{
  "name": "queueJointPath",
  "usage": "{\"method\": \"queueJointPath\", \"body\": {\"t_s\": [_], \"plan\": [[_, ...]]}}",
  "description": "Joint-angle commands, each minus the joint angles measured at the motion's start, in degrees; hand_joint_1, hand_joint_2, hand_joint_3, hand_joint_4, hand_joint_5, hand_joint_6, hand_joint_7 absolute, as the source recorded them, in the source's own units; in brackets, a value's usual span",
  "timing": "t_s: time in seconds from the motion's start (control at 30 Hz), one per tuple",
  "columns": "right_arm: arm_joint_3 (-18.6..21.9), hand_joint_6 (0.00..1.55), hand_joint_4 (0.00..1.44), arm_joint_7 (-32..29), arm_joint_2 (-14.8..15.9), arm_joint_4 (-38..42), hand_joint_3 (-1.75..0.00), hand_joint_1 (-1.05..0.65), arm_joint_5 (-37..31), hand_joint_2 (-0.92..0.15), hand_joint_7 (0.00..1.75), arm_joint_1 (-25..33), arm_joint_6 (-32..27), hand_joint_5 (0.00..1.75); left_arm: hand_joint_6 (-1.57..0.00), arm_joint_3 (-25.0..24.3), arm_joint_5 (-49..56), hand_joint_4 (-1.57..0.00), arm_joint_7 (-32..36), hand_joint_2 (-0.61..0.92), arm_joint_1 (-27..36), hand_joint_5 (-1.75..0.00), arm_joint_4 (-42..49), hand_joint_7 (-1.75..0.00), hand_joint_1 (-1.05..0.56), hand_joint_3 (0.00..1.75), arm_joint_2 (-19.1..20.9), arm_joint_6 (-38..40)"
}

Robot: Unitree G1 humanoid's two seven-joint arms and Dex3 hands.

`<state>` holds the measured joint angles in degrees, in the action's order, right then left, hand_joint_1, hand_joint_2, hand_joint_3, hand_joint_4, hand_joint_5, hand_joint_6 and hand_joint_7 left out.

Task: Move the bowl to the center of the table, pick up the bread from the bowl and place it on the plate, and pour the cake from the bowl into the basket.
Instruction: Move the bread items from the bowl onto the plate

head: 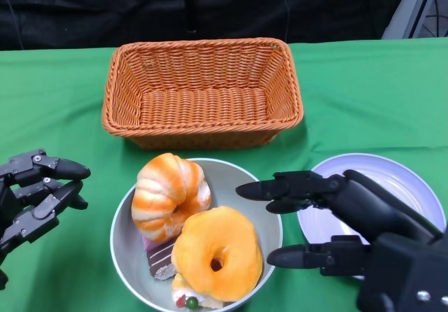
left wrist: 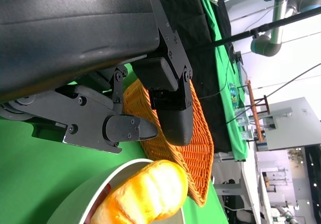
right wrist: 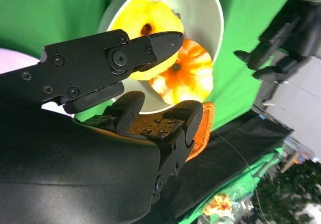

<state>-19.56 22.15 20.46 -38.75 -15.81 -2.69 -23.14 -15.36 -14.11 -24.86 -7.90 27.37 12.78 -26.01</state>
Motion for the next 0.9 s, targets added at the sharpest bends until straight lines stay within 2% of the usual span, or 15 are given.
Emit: {"method": "queueJointPath", "body": {"t_s": [0.03, 0.33, 0.57, 0.9], "plan": [[-1.6, 0.52, 0.49, 0.0, 0.1, 1.4, -0.08, -0.62, -2.8, -0.92, 0.01, -1.8, -1.1, 0.26, -0.9, -0.5, -1.4, -0.76, -0.8, 0.92, 0.1, -1.3, 0.5, -0.8, -0.09, 0.32, 0.6, -0.1], [-7.7, 0.4, 0.51, 3.7, 0.1, 3.6, -0.24, -0.77, -12.4, -0.92, 0.0, -7.3, -7.5, 0.16, -0.9, -0.4, -1.5, -0.77, -0.7, 0.92, -0.6, -1.28, 2.2, -0.82, -0.08, 0.34, 0.5, -0.9], [-11.5, 0.34, 0.45, 6.1, -1.2, 8.8, -0.28, -0.83, -16.3, -0.92, 0.0, -11.3, -8.8, 0.09, -0.9, -0.3, -2.0, -0.77, -1.4, 0.92, -0.7, -1.28, 2.2, -0.83, -0.09, 0.33, 0.8, -0.2], [-14.6, 0.28, 0.46, 9.4, -3.6, 15.7, -0.3, -0.87, -18.9, -0.92, 0.0, -16.2, -9.3, 0.07, -0.9, -0.4, -1.9, -0.78, -1.2, 0.92, -1.3, -1.29, 3.6, -0.83, -0.08, 0.36, 0.9, -0.8]]}}
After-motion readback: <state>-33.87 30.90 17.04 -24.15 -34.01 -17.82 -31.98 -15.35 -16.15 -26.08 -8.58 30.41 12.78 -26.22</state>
